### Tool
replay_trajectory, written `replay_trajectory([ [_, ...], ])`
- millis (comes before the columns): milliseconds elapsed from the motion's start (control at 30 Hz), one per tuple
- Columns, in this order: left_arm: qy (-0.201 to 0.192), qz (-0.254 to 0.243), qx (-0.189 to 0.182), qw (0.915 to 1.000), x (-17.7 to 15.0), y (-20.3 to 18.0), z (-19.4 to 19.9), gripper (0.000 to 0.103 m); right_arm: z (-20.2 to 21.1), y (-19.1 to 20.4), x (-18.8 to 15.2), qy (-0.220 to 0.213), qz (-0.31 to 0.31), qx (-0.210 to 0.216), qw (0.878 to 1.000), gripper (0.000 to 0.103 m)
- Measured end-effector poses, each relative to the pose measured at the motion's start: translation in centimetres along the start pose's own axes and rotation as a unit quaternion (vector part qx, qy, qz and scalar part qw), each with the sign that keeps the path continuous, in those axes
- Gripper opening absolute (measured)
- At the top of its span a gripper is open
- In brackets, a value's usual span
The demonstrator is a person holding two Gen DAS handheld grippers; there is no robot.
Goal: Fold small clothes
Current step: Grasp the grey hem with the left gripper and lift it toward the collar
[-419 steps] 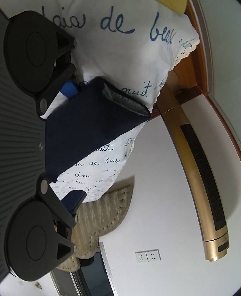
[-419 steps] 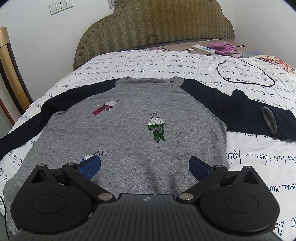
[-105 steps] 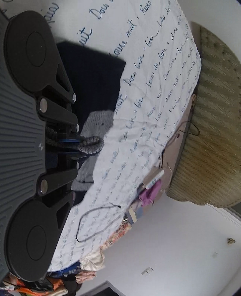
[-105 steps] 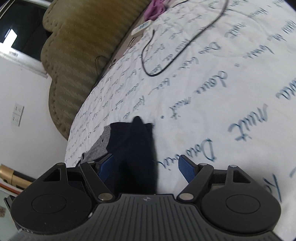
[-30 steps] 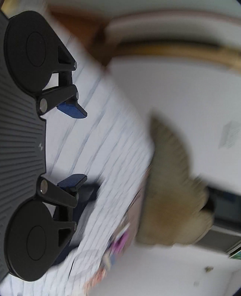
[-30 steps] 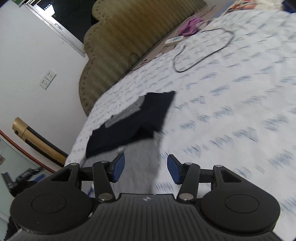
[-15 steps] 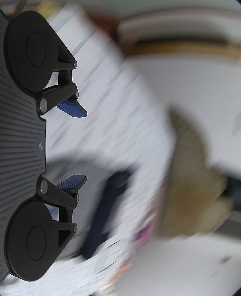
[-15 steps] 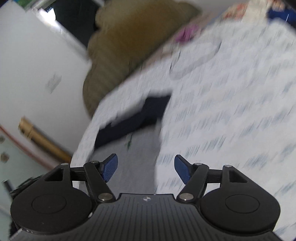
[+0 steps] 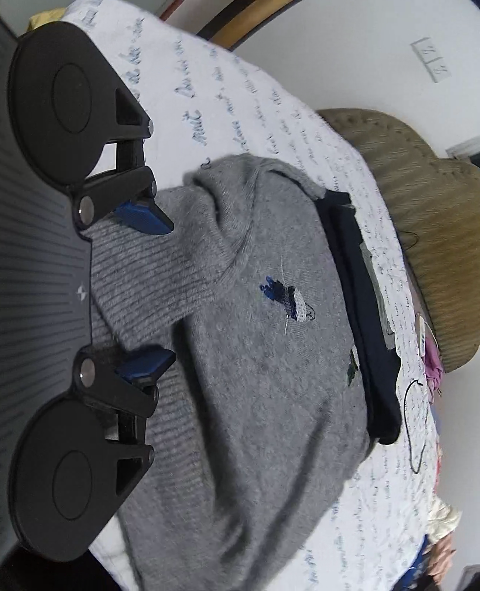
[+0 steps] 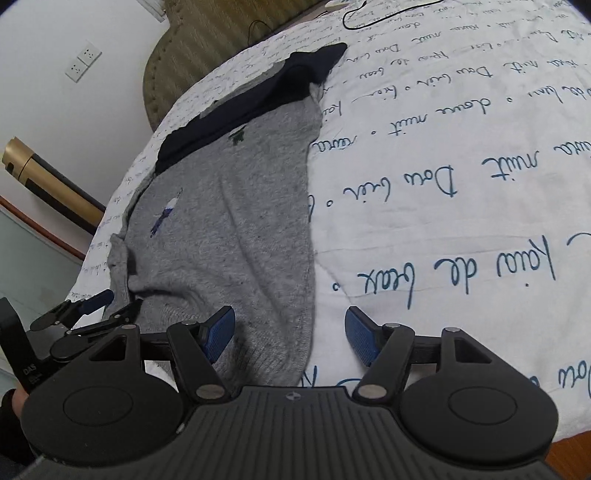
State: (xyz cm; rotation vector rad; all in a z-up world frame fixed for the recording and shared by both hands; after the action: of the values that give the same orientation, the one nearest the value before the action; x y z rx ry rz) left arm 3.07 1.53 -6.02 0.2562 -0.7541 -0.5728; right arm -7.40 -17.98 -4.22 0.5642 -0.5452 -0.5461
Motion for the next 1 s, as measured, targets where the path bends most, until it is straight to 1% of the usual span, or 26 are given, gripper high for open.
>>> replay_trajectory([
  [33,0.001,-0.002,0.0,1.0,-0.3,-0.4,0.1,0.068,0.1,0.1,0.1,0.0,0.001,0.0,1.0,0.071],
  [100,0.004,-0.014,0.017,0.9997,-0.5,-0.4,-0.1,0.07,0.0,0.2,0.1,0.001,0.0,0.002,1.0,0.071],
  [200,0.009,0.007,0.035,0.9993,-0.8,1.3,-0.1,0.068,0.2,0.5,-0.1,-0.002,0.003,0.003,1.0,0.071],
  [267,0.011,0.018,0.032,0.9993,-1.2,2.2,-0.1,0.049,0.2,0.7,-0.4,-0.003,0.006,0.007,1.0,0.071],
  [300,0.013,0.02,0.027,0.9994,-1.4,2.5,-0.1,0.033,0.1,0.8,-0.6,-0.003,0.008,0.009,1.0,0.071],
  [333,0.012,0.022,0.022,0.9994,-1.6,2.7,-0.1,0.023,-0.1,0.9,-0.8,-0.002,0.009,0.01,1.0,0.071],
  [400,0.008,0.032,0.024,0.9992,-1.9,3.5,0.1,0.016,-0.6,1.2,-1.3,0.004,0.009,0.012,1.0,0.071],
  [467,0.012,0.054,0.038,0.9977,-2.5,5.2,0.2,0.016,-0.7,1.5,-1.5,0.011,0.006,0.019,1.0,0.071],
  [533,0.021,0.087,0.061,0.9941,-3.7,7.9,0.3,0.016,-0.5,1.6,-1.4,0.022,-0.015,0.032,0.999,0.071],
  [600,0.039,0.144,0.062,0.9868,-5.7,10.9,0.0,0.016,0.0,1.0,-1.1,0.032,-0.05,0.051,0.997,0.071],
  [633,0.047,0.183,0.058,0.9802,-6.8,12.2,-0.1,0.016,0.2,0.6,-1.0,0.036,-0.067,0.058,0.995,0.071],
  [667,0.053,0.232,0.053,0.9699,-8.1,13.5,-0.1,0.016,0.4,0.0,-0.9,0.039,-0.086,0.064,0.994,0.071],
  [733,0.054,0.313,0.026,0.9478,-10.6,14.7,-0.1,0.016,0.6,-0.8,-1.0,0.045,-0.115,0.072,0.99,0.071],
  [767,0.045,0.332,0.016,0.942,-11.2,14.8,0.1,0.016,0.6,-1.1,-1.2,0.048,-0.127,0.077,0.988,0.071],
  [833,0.035,0.34,0.005,0.9398,-11.5,14.6,0.5,0.016,0.3,-1.3,-1.7,0.056,-0.141,0.085,0.985,0.071],
  [900,0.027,0.344,-0.024,0.9382,-11.1,14.2,0.6,0.016,-0.2,-0.9,-2.1,0.065,-0.143,0.092,0.983,0.071],
  [967,0.02,0.362,-0.059,0.9303,-10.7,14.3,0.5,0.019,-0.8,-0.3,-2.4,0.07,-0.136,0.094,0.984,0.071],
  [1000,0.019,0.37,-0.074,0.926,-10.6,14.3,0.3,0.029,-1.0,-0.1,-2.4,0.072,-0.136,0.095,0.983,0.071],
])
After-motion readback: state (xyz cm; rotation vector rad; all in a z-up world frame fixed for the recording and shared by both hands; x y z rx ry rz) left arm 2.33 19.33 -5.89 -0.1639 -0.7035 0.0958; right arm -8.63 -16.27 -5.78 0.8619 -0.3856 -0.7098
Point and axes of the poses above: each gripper's, at about its wrist camera, not at the fingertips, and z roughly against the way its jaws point, y to its left, x to its top, the point moved 6 cm from there along -z, roughly the way its jaws point, and after that the axes turned 15 degrees about -z, right-handed, at the moved point
